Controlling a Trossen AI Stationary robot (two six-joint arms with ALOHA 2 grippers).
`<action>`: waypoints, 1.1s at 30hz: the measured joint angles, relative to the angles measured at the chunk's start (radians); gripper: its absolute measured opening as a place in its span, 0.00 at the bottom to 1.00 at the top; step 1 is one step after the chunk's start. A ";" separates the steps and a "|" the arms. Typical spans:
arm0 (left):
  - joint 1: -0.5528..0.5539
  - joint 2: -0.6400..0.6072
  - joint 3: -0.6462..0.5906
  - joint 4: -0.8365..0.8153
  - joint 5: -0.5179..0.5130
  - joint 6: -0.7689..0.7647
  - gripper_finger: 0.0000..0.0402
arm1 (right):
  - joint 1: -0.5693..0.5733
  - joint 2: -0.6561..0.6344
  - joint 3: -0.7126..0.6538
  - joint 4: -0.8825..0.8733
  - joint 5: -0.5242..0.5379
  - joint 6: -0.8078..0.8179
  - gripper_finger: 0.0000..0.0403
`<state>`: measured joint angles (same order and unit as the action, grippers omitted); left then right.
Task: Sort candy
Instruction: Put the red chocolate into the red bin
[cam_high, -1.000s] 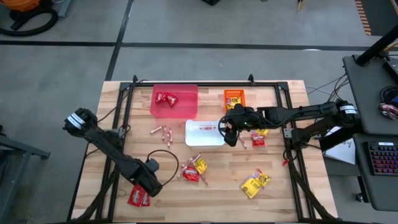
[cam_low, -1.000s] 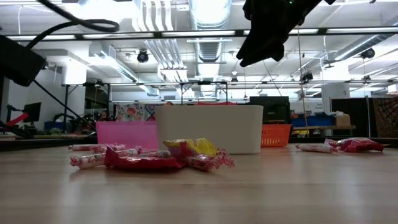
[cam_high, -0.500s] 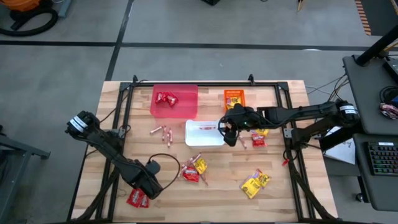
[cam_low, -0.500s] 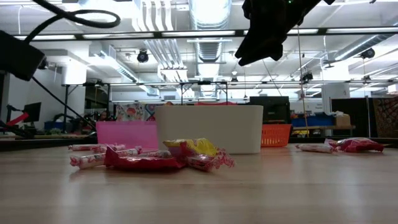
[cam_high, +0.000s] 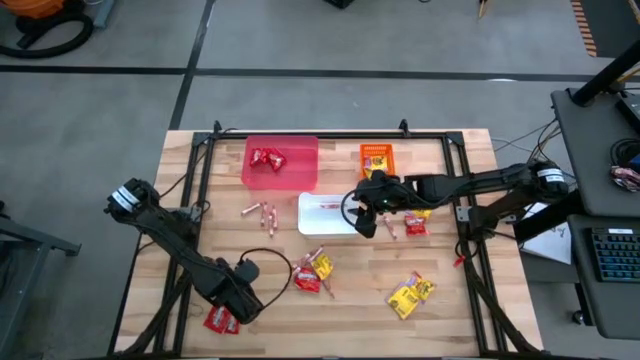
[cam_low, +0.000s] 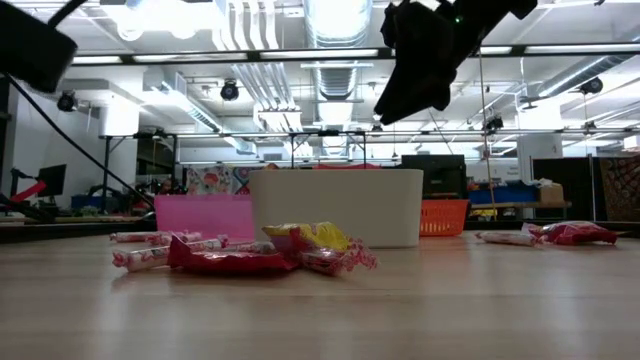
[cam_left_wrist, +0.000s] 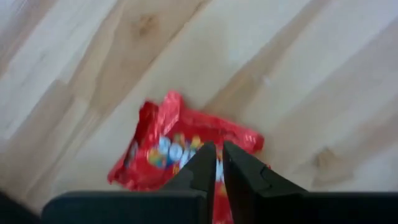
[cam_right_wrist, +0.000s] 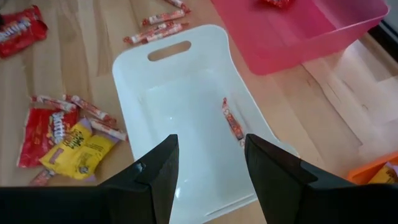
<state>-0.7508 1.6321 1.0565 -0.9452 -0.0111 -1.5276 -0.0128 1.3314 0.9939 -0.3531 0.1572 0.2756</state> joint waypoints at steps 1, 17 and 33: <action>-0.004 0.000 0.017 -0.024 0.002 -0.001 0.04 | 0.000 0.009 0.000 0.000 0.000 -0.002 0.44; -0.034 0.001 -0.035 -0.083 0.002 -0.064 0.35 | 0.000 0.038 0.000 0.106 -0.001 -0.078 0.44; -0.033 -0.002 -0.174 0.126 -0.017 -0.092 0.32 | 0.000 0.038 0.000 0.105 -0.001 -0.075 0.44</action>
<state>-0.7837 1.6306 0.8827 -0.8188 -0.0280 -1.6199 -0.0132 1.3697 0.9939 -0.2485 0.1562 0.2010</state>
